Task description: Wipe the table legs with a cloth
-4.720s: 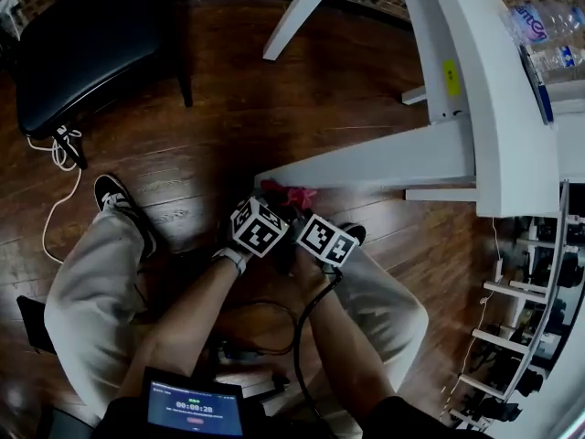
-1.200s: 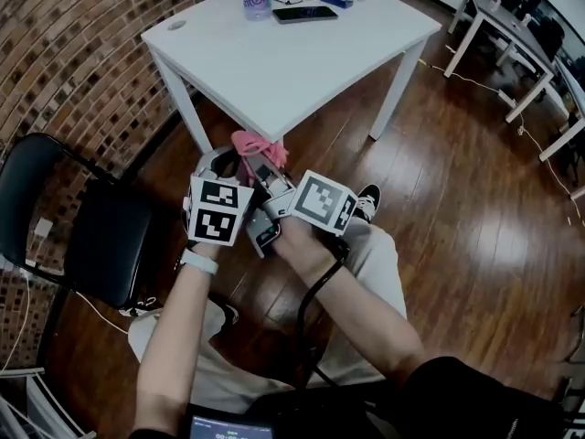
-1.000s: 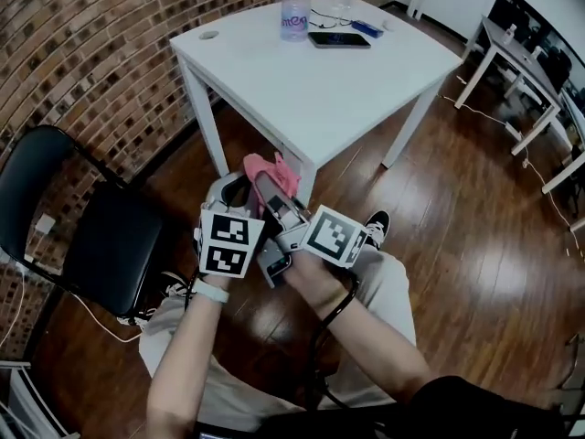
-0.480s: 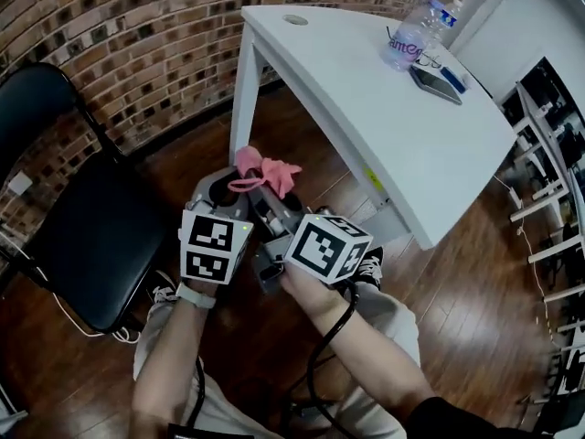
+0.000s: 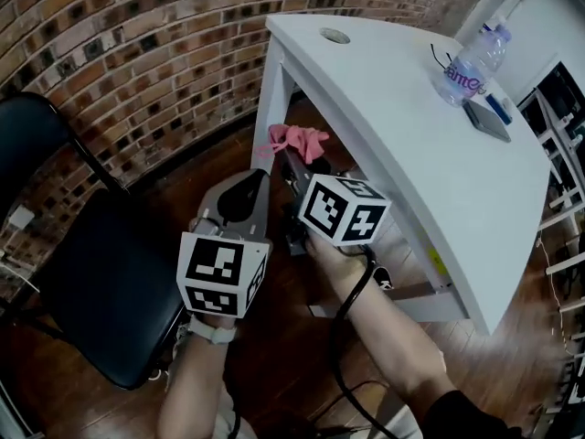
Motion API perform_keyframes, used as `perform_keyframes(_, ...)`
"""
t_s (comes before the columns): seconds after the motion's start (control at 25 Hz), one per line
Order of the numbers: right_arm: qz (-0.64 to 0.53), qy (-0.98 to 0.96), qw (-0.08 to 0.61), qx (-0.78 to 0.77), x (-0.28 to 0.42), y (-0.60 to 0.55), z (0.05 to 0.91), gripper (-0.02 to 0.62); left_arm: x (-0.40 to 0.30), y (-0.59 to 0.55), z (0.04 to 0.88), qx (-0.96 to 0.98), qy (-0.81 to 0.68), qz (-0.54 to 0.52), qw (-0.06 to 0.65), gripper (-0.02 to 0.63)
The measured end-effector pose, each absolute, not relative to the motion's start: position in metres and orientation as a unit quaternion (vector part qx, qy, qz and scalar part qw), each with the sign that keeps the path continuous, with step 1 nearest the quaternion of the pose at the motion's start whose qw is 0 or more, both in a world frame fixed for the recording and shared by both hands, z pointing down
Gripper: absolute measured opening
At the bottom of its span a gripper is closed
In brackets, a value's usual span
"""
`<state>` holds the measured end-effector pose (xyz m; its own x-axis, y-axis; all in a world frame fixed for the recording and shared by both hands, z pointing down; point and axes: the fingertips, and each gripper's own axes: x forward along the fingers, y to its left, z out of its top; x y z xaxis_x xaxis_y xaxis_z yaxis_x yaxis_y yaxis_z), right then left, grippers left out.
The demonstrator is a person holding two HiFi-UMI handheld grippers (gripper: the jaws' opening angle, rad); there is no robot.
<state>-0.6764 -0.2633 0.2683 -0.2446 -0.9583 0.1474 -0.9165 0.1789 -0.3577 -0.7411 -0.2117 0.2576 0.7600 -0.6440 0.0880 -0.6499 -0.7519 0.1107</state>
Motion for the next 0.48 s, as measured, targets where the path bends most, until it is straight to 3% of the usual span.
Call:
perform_keyframes(0.28, -0.038, 0.701, -0.029, -0.712, -0.657, -0.347, 0.272, 0.054, -0.756, -0.244, 0.272, 0.934, -0.344, 0.021, 0.090, 0.000)
perform_keyframes(0.48, 0.041, 0.666, -0.054, -0.743, -0.643, -0.384, 0.273, 0.054, -0.761, -0.251, 0.287, 0.936, -0.323, 0.033, 0.138, 0.000)
